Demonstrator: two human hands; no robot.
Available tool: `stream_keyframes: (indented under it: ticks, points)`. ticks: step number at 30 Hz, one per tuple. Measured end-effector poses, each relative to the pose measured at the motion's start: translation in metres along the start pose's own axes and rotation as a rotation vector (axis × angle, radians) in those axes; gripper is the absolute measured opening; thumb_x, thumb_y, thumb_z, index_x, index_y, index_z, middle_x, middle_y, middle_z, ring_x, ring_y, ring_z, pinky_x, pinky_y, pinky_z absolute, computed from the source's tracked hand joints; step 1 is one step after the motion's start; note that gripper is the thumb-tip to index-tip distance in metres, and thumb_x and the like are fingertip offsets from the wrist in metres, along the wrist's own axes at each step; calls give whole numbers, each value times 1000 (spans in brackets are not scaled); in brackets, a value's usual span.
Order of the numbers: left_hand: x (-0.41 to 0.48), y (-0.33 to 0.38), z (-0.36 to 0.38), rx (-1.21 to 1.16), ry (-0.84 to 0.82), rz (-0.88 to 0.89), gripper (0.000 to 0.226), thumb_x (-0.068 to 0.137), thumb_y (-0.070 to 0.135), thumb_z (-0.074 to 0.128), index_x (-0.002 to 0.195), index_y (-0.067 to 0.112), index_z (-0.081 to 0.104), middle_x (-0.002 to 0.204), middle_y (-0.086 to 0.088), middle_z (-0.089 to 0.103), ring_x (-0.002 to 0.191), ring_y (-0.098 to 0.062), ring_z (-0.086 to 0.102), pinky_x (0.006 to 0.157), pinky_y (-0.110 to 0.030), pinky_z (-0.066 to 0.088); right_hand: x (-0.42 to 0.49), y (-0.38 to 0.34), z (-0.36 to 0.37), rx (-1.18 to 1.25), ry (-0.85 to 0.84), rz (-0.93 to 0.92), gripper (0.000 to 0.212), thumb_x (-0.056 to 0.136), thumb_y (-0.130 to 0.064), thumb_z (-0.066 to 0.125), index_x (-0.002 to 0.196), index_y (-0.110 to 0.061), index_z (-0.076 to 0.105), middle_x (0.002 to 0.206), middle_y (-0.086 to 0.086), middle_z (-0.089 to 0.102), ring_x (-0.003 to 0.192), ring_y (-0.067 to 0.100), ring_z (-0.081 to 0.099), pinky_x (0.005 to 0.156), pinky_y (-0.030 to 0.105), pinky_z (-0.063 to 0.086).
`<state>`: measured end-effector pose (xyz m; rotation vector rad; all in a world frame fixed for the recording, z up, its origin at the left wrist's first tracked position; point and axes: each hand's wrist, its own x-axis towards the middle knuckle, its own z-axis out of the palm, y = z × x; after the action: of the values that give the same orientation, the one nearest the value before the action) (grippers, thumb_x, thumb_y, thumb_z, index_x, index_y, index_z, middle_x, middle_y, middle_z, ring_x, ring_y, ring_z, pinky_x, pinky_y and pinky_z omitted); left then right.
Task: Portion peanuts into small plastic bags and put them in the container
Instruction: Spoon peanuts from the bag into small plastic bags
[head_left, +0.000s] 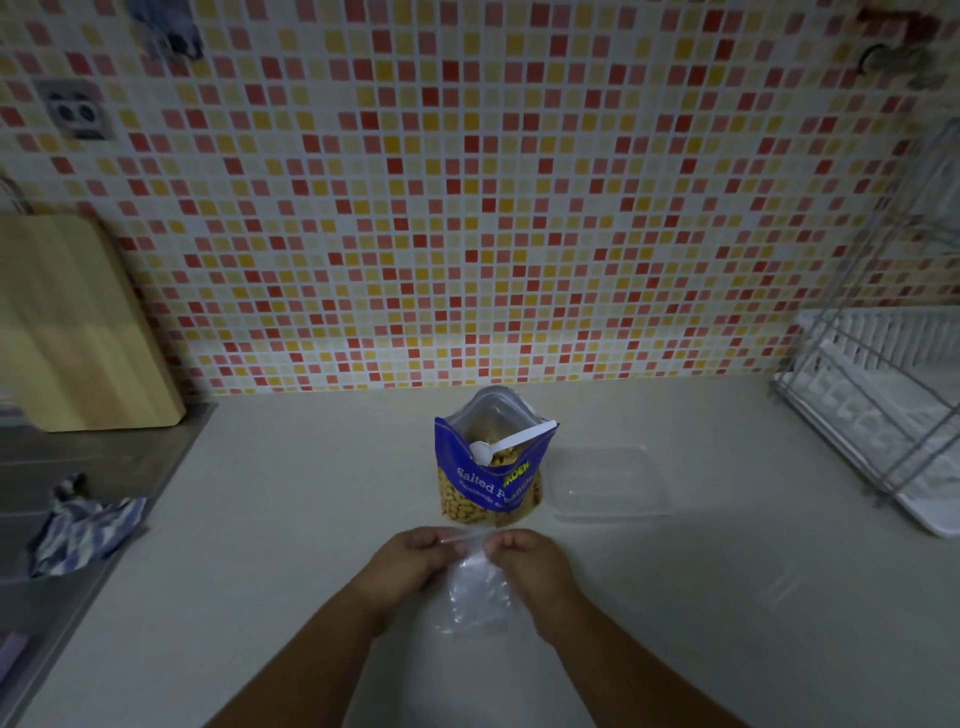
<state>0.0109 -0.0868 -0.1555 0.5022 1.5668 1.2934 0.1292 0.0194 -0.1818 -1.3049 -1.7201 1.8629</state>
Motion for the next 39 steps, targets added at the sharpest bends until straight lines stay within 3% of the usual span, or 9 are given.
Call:
stream_keyframes:
  ticks: [5, 8, 15, 20, 24, 26, 28, 33, 39]
  points:
    - [1, 6, 2, 115, 118, 66, 8, 80, 13, 71, 80, 6, 75, 78, -20, 72, 69, -20, 62, 67, -26, 51, -8, -8, -5, 32, 5, -53, 16, 79, -7, 69, 68, -18, 68, 74, 4, 67, 73, 18, 59, 73, 30, 50]
    - [0, 9, 2, 189, 169, 141, 6, 74, 10, 76, 71, 8, 72, 63, -4, 69, 60, -12, 60, 59, -19, 49, -15, -17, -8, 97, 27, -100, 19, 78, -1, 68, 70, -18, 63, 73, 1, 65, 69, 12, 58, 66, 18, 47]
    - [-7, 11, 9, 381, 294, 368, 36, 66, 3, 81, 52, 17, 50, 39, 10, 50, 41, 2, 44, 45, -7, 35, -25, -34, -7, 134, -28, -48, 6, 80, -14, 66, 76, -17, 63, 65, -2, 56, 54, 7, 44, 51, 20, 34]
    - [-6, 9, 9, 560, 235, 468, 36, 58, 13, 84, 55, 21, 49, 48, 11, 53, 48, -1, 46, 48, -14, 33, -29, -37, 0, 53, -16, -36, 11, 77, -4, 60, 77, -15, 63, 65, 1, 56, 54, 10, 47, 49, 23, 39]
    - [-18, 19, 8, 575, 122, 576, 52, 43, 34, 84, 87, 23, 60, 84, 15, 64, 85, 6, 55, 66, -8, 42, -34, -44, 0, -35, 30, -58, 18, 76, 0, 57, 72, -17, 63, 63, 1, 58, 57, 14, 52, 62, 32, 50]
    - [-24, 24, 4, 630, 81, 579, 70, 44, 42, 83, 106, 38, 53, 101, 31, 60, 100, 15, 48, 79, 0, 37, -38, -50, 0, -71, 8, -85, 20, 78, 0, 57, 70, -18, 61, 62, 1, 57, 56, 13, 51, 57, 27, 46]
    - [-25, 26, -1, 761, 68, 565, 79, 46, 56, 77, 117, 45, 45, 111, 28, 54, 104, 15, 43, 84, 1, 32, -42, -57, -1, -53, 2, -113, 20, 79, 0, 57, 69, -17, 56, 62, 2, 55, 53, 13, 49, 51, 24, 42]
    - [-35, 43, 0, 895, 124, 658, 62, 63, 43, 80, 115, 47, 47, 103, 30, 50, 95, 12, 46, 83, -2, 33, -53, -77, -1, -84, -14, -237, 23, 80, -3, 58, 67, -20, 53, 72, 4, 58, 62, 16, 54, 51, 22, 46]
    - [-46, 66, 1, 811, 183, 793, 42, 64, 55, 65, 105, 52, 58, 93, 38, 54, 94, 20, 50, 82, 2, 35, -64, -107, -6, -81, -107, -333, 31, 85, 6, 53, 74, -19, 68, 77, 3, 66, 66, 13, 62, 51, 17, 51]
